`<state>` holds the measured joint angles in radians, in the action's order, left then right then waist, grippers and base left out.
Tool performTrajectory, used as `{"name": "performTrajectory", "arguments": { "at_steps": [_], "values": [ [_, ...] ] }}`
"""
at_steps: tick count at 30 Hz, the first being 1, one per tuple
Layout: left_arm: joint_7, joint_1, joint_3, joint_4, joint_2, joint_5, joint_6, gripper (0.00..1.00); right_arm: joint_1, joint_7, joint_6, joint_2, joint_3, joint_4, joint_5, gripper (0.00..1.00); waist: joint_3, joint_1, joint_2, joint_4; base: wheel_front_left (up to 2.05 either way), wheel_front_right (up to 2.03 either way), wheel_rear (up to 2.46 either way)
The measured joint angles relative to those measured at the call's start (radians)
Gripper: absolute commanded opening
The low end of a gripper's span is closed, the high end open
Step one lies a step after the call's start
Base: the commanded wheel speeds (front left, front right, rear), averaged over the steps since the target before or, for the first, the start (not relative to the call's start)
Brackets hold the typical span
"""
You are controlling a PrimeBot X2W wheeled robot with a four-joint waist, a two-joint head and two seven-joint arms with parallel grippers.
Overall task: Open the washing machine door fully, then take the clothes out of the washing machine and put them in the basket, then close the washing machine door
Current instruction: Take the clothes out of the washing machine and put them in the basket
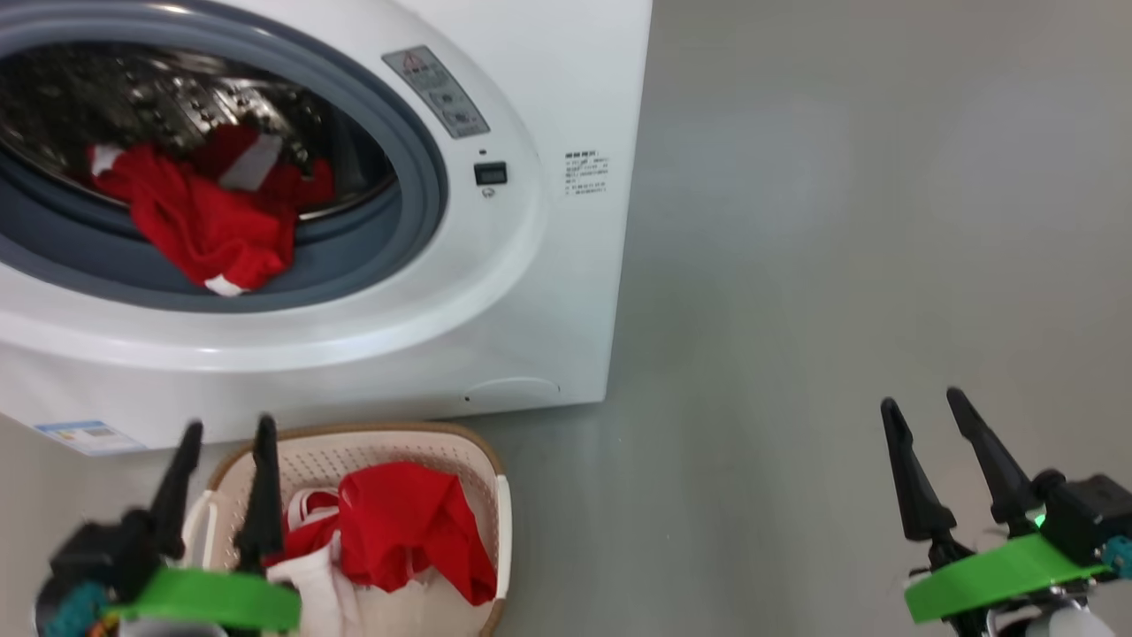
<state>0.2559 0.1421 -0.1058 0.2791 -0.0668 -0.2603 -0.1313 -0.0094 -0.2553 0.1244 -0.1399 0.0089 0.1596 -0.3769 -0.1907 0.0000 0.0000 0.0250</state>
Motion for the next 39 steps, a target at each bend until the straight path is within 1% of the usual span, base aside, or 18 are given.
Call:
{"name": "performTrajectory", "arguments": {
  "at_steps": [10,17,20,28,34,39],
  "values": [
    [0.000,0.284,0.008,0.206,-0.107,0.002,0.000,1.00,-0.095,0.000,0.000,0.020,0.012,-0.010,0.000,1.00,-0.126,0.0000,0.0000,0.026,0.00,0.00,0.00],
    [0.001,0.472,0.029,0.449,-0.183,0.005,0.000,1.00,-0.144,0.000,0.000,0.029,0.021,-0.012,0.000,1.00,-0.210,0.0000,0.0000,0.058,0.00,0.00,0.00],
    [0.001,0.535,0.032,0.527,-0.209,0.006,0.000,1.00,-0.161,0.000,0.000,0.036,0.030,-0.011,0.000,1.00,-0.235,0.0000,0.0000,0.076,0.00,0.00,0.00],
    [0.001,0.662,0.064,0.637,-0.261,0.036,0.000,1.00,-0.183,0.000,0.000,0.042,0.032,-0.014,0.000,1.00,-0.280,0.0000,0.0000,0.114,0.00,0.00,0.00],
    [0.001,0.724,0.063,0.727,-0.303,0.058,0.000,1.00,-0.204,0.000,0.000,0.046,0.037,-0.017,0.000,1.00,-0.310,-0.0001,0.0000,0.132,0.00,0.00,0.00],
    [0.001,0.763,0.065,0.746,-0.312,0.070,0.000,1.00,-0.214,0.000,0.000,0.048,0.038,-0.020,0.000,1.00,-0.331,0.0000,0.0000,0.141,0.00,0.00,0.00]
  ]
}}
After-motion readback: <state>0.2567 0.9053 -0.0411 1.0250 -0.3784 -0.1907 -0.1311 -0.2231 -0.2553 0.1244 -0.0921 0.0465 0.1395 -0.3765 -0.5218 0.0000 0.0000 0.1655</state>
